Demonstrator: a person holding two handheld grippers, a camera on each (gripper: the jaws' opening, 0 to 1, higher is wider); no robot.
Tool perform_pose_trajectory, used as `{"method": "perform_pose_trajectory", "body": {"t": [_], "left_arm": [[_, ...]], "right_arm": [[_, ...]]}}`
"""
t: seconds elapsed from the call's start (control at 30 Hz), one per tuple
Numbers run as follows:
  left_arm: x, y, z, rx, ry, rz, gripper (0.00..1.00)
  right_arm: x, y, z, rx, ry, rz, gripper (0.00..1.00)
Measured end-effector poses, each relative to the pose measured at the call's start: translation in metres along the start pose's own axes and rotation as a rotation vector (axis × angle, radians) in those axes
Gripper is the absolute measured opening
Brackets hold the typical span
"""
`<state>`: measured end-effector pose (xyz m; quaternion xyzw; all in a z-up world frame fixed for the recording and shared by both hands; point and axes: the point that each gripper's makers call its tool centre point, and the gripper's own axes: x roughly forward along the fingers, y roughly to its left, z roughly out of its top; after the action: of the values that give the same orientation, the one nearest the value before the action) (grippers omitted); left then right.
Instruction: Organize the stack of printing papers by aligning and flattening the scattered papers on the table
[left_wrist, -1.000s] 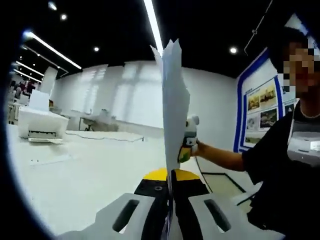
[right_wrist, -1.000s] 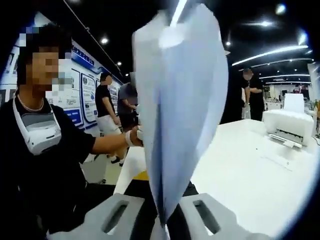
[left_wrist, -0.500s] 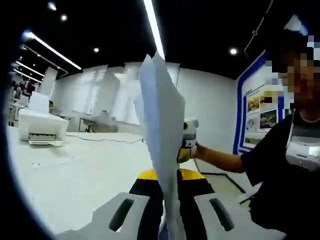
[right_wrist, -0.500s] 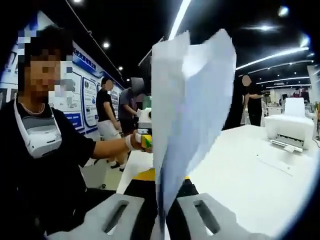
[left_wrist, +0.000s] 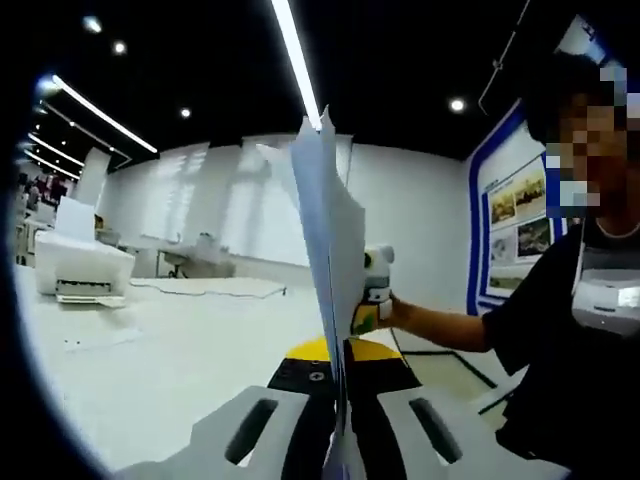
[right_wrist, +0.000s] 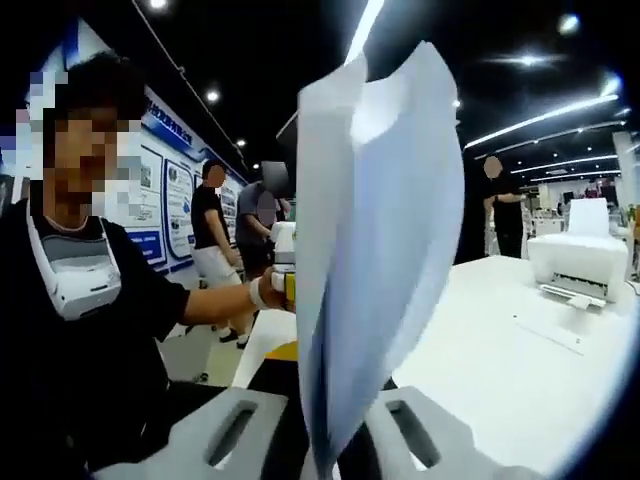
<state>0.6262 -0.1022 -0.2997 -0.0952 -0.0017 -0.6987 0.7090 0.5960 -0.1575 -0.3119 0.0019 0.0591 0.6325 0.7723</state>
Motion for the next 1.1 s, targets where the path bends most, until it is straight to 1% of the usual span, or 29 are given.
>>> {"method": "perform_pose_trajectory", "body": {"t": [0.03,0.07,0.1,0.13,0.17,0.2,0.23,0.27,0.3,0.33,0.4,0.43,0.47,0.5,0.53,0.57,0.6,0.63,0.67,0.7,0.8,0.83,0.9,0.93,0.97,1.0,1.03,1.07,1.1], "left_arm": [[0.000,0.000,0.006,0.004,-0.004,0.005,0.15],[0.002,0.001,0.010,0.002,-0.013,0.007,0.18],[0.002,0.000,0.012,-0.007,-0.026,0.003,0.20],[0.004,0.002,0.007,-0.019,-0.016,0.001,0.20],[0.004,0.002,-0.004,-0.027,0.017,0.001,0.18],[0.005,0.002,-0.011,-0.009,0.028,-0.006,0.09],[0.005,0.002,-0.010,0.024,0.002,-0.010,0.06],[0.003,0.001,-0.011,0.003,0.008,-0.003,0.06],[0.002,-0.001,-0.008,-0.005,0.001,-0.009,0.06],[0.002,-0.003,-0.005,0.015,-0.004,-0.014,0.06],[0.001,-0.006,0.005,0.025,-0.005,-0.017,0.06],[0.000,-0.008,0.010,0.024,-0.009,-0.022,0.07],[0.000,-0.008,0.013,0.021,-0.020,-0.022,0.10],[0.000,-0.007,0.013,0.020,-0.025,-0.018,0.20],[0.001,-0.002,0.008,-0.009,-0.015,0.003,0.28],[0.002,0.003,-0.004,-0.054,0.015,0.017,0.29],[0.003,0.000,-0.015,-0.055,0.042,-0.015,0.12],[0.005,-0.009,-0.019,0.023,0.027,-0.077,0.07],[0.003,-0.006,-0.012,0.001,-0.022,-0.037,0.06],[0.001,-0.007,-0.012,-0.016,-0.013,-0.040,0.06],[0.000,-0.008,-0.010,-0.002,-0.013,-0.038,0.06],[0.001,-0.009,-0.009,0.012,-0.017,-0.039,0.06],[0.000,-0.010,-0.006,0.037,-0.022,-0.039,0.06],[0.000,-0.011,-0.005,0.040,-0.023,-0.037,0.06],[-0.002,-0.009,-0.003,0.039,-0.025,-0.037,0.06],[-0.002,-0.009,-0.002,0.038,-0.027,-0.037,0.06],[-0.002,-0.008,-0.002,0.038,-0.027,-0.037,0.06],[-0.003,-0.009,-0.002,0.036,-0.027,-0.037,0.06],[-0.002,-0.009,-0.002,0.040,-0.027,-0.041,0.06]], "right_arm": [[0.003,-0.001,0.006,-0.055,-0.017,-0.007,0.00],[0.003,0.000,0.012,-0.062,-0.037,0.004,0.05],[0.002,-0.001,0.012,-0.046,-0.041,0.008,0.09],[0.004,-0.002,0.005,-0.003,-0.033,0.005,0.09],[0.004,-0.005,-0.007,0.023,-0.008,0.000,0.06],[0.006,-0.008,-0.020,0.036,0.024,-0.001,0.00],[0.008,-0.005,-0.021,0.040,-0.002,0.012,0.00],[0.010,-0.007,-0.021,0.030,-0.009,0.012,0.00],[0.014,-0.008,-0.020,0.039,0.000,0.008,0.00],[0.013,-0.005,-0.016,0.025,0.000,0.007,0.00],[0.012,-0.002,-0.005,-0.026,-0.003,0.004,0.00],[0.012,0.000,-0.001,-0.027,-0.006,0.009,0.00],[0.009,0.001,0.004,-0.031,-0.022,0.021,0.00],[0.009,0.002,0.005,-0.037,-0.036,0.033,0.03],[0.009,-0.001,-0.003,0.000,-0.030,0.021,0.10],[0.009,-0.004,-0.017,0.063,0.018,0.009,0.04],[0.009,0.002,-0.022,0.023,0.014,0.046,0.00],[0.007,0.000,-0.017,-0.001,-0.016,0.020,0.00],[0.005,0.004,-0.017,-0.002,-0.012,0.017,0.00],[0.003,0.007,-0.015,0.001,-0.014,0.020,0.00],[0.001,0.004,-0.012,-0.006,0.013,0.014,0.00],[-0.003,0.004,-0.010,-0.017,0.021,0.005,0.09],[-0.006,0.002,0.000,-0.018,0.027,-0.008,0.34],[-0.008,-0.001,0.004,-0.013,0.035,-0.023,0.45],[-0.016,-0.005,0.010,-0.015,0.105,-0.050,0.45],[-0.020,-0.012,0.017,-0.077,0.150,-0.076,0.42],[-0.025,-0.013,0.025,-0.139,0.184,-0.083,0.37],[-0.027,-0.012,0.034,-0.169,0.221,-0.081,0.35],[-0.030,-0.010,0.050,-0.178,0.253,-0.076,0.35]]}}
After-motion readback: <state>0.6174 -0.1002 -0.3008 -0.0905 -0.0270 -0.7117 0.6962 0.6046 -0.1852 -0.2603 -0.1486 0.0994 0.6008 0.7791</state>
